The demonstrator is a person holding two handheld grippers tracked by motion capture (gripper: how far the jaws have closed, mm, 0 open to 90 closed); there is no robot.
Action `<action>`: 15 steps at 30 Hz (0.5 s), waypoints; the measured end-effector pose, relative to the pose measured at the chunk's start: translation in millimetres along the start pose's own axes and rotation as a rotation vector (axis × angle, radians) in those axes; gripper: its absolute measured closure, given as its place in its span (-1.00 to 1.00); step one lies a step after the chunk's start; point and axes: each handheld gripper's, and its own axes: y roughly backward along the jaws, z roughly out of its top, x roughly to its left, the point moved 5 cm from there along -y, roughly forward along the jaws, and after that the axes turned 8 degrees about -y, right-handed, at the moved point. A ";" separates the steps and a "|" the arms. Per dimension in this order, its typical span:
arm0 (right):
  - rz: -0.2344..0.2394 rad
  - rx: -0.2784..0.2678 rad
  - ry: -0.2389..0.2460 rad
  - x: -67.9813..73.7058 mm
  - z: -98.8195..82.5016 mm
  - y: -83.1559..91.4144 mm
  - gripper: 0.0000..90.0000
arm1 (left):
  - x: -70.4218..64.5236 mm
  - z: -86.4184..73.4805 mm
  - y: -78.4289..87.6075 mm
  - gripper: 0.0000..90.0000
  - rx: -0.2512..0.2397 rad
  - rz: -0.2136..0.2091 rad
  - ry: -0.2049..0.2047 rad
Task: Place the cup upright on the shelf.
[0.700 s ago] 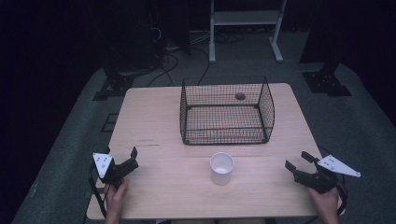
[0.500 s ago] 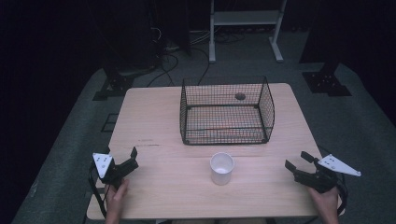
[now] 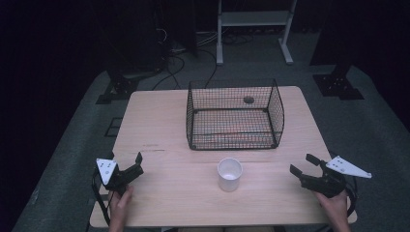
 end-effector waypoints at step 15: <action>0.064 0.046 0.077 28.1 18.5 -13.1 -0.66 | -0.1 0.0 -0.3 -1.00 -0.001 -0.003 -0.001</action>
